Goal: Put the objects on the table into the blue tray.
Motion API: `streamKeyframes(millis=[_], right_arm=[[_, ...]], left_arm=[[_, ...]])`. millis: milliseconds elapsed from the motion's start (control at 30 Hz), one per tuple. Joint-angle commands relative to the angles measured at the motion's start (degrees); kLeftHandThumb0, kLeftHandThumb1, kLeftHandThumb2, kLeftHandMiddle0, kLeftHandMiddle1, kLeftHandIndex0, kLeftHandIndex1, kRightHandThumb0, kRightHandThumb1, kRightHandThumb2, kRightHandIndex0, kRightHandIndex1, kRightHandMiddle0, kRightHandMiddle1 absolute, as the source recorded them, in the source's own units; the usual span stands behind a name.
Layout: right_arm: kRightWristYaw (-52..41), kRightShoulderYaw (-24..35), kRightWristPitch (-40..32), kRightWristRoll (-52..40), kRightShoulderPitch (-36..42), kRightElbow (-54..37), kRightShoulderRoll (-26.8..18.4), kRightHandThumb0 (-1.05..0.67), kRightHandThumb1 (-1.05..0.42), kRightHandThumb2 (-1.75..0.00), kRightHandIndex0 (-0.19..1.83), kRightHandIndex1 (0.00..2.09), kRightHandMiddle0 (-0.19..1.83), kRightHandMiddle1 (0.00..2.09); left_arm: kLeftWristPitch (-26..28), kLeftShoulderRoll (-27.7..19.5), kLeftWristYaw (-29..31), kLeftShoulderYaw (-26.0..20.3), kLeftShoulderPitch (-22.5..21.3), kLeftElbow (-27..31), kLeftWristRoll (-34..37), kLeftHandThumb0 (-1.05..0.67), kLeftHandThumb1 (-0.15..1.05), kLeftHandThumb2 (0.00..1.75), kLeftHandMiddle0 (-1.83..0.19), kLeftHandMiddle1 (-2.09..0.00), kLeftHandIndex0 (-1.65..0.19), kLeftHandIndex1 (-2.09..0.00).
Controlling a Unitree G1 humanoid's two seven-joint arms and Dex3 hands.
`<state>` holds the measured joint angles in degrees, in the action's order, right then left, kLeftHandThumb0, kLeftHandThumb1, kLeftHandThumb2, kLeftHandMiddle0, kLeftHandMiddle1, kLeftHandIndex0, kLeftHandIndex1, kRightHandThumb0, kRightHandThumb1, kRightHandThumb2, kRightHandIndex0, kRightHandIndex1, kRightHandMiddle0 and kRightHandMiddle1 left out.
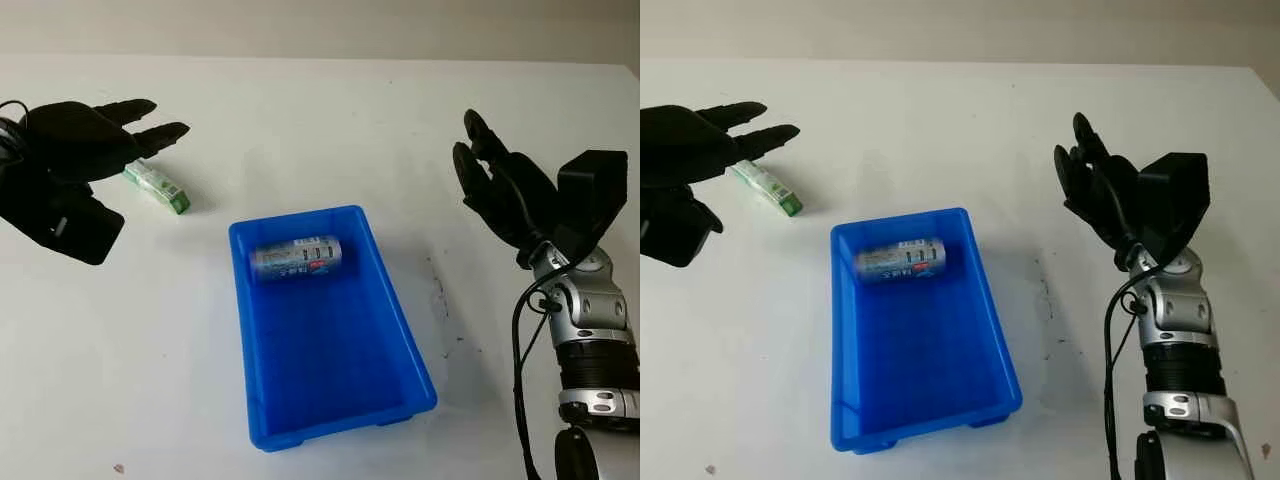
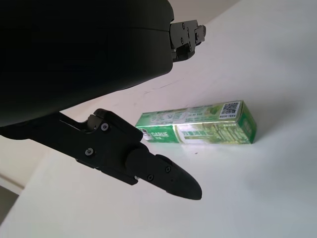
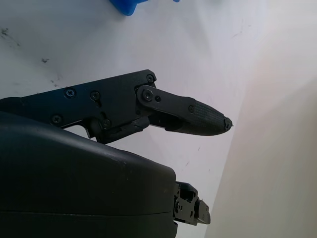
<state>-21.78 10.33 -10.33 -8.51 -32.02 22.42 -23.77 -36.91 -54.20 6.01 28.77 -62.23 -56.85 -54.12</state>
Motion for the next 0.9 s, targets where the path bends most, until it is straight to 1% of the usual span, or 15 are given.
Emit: streamKeyframes(millis=[0, 133, 233, 367, 467, 533, 567, 600, 667, 700, 733, 767, 800, 833, 867], right_arm=[[-0.32, 0.44, 0.97, -0.09, -0.91, 0.49, -1.17, -0.61, -1.05, -0.62, -0.19, 0.0, -0.19, 0.0], [-1.3, 0.51, 1.29, 0.0, -0.84, 1.04, -2.08, -0.61, -1.05, -0.62, -0.19, 0.0, -0.19, 0.0], [-1.55, 0.58, 0.83, -0.06, -0.76, 0.94, -2.63, -0.62, -1.05, -0.62, -0.19, 0.0, -0.19, 0.0], [-2.21, 0.57, 0.66, -0.22, -0.65, 0.73, -3.16, -0.61, -1.05, -0.63, -0.19, 0.0, -0.19, 0.0], [-2.65, 0.59, 0.78, -0.26, -0.7, 0.77, -3.36, -0.6, -1.05, -0.64, -0.19, 0.0, -0.19, 0.0], [-2.71, 0.58, 1.03, -0.12, -0.74, 0.81, -3.45, -0.59, -1.05, -0.64, -0.19, 0.0, -0.19, 0.0], [-2.45, 0.65, 0.97, -0.07, -0.73, 0.63, -3.41, -0.59, -1.05, -0.63, -0.19, 0.0, -0.19, 0.0], [-2.34, 0.7, 1.01, -0.06, -0.73, 0.55, -3.42, -0.59, -1.05, -0.62, -0.19, 0.0, -0.19, 0.0], [-2.01, 0.77, 0.74, 0.01, -0.56, 0.01, -3.5, -0.6, -1.05, -0.61, -0.19, 0.0, -0.19, 0.0], [-1.95, 0.83, 0.5, -0.08, -0.51, -0.23, -3.54, -0.61, -1.05, -0.6, -0.19, 0.0, -0.19, 0.0], [-1.8, 0.92, 0.24, -0.16, -0.46, -0.47, -3.54, -0.61, -1.05, -0.6, -0.19, 0.0, -0.19, 0.0], [-1.78, 1.0, 0.23, -0.26, -0.48, -0.46, -3.56, -0.61, -1.05, -0.59, -0.19, 0.0, -0.19, 0.0], [-1.63, 1.06, 0.19, -0.29, -0.53, -0.42, -3.54, -0.62, -1.05, -0.59, -0.19, 0.0, -0.19, 0.0], [-1.59, 1.11, 0.32, -0.33, -0.6, -0.25, -3.53, -0.62, -1.05, -0.58, -0.19, 0.0, -0.19, 0.0], [-1.55, 1.14, 0.33, -0.36, -0.67, -0.13, -3.5, -0.62, -1.05, -0.58, -0.19, 0.0, -0.19, 0.0]], left_arm=[[0.81, 1.59, -1.98, 0.63, 0.27, -3.14, 0.13, -0.47, 0.88, 0.07, 0.11, -0.07, 0.12, -0.07], [3.16, 4.83, -4.73, 1.84, -1.15, -8.23, -0.07, -0.39, 0.92, 0.07, 0.09, -0.07, 0.08, -0.08], [3.59, 7.13, -8.39, 2.53, -1.92, -11.94, 0.23, -0.33, 0.94, 0.07, 0.04, -0.08, 0.04, -0.09], [4.63, 10.24, -11.52, 2.94, -2.52, -14.91, 0.96, -0.29, 0.96, 0.06, -0.15, -0.09, -0.12, -0.13], [5.36, 12.15, -13.35, 3.97, -2.66, -16.08, 0.55, -0.29, 0.98, 0.06, -0.33, -0.09, -0.28, -0.15], [5.38, 12.93, -14.95, 5.25, -2.61, -16.51, -0.31, -0.29, 0.98, 0.05, -0.46, -0.14, -0.36, -0.18], [5.36, 13.22, -15.66, 5.86, -2.55, -16.7, -0.66, -0.28, 0.97, 0.05, -0.53, -0.2, -0.42, -0.2], [5.37, 13.47, -16.33, 6.52, -2.5, -16.9, -1.08, -0.27, 0.97, 0.05, -0.53, -0.25, -0.49, -0.23], [5.54, 13.66, -17.64, 8.52, -2.58, -17.26, -2.76, -0.27, 0.98, 0.06, -0.52, -0.26, -0.55, -0.26], [5.56, 13.69, -18.16, 9.53, -2.68, -17.43, -3.59, -0.27, 0.99, 0.06, -0.55, -0.28, -0.59, -0.29], [5.68, 13.72, -18.84, 10.56, -2.79, -17.54, -4.47, -0.28, 1.0, 0.06, -0.55, -0.35, -0.6, -0.36], [5.7, 13.78, -19.3, 11.16, -2.82, -17.63, -4.88, -0.3, 1.01, 0.06, -0.51, -0.48, -0.56, -0.49], [5.77, 13.89, -19.96, 11.66, -2.78, -17.71, -5.19, -0.3, 1.0, 0.05, -0.43, -0.71, -0.51, -0.64], [5.86, 13.97, -20.67, 12.35, -2.79, -17.71, -5.71, -0.32, 0.99, 0.05, -0.26, -1.33, -0.42, -0.96], [5.91, 14.04, -21.19, 13.02, -2.82, -17.73, -6.23, -0.32, 0.99, 0.05, -0.17, -1.63, -0.34, -1.17]])
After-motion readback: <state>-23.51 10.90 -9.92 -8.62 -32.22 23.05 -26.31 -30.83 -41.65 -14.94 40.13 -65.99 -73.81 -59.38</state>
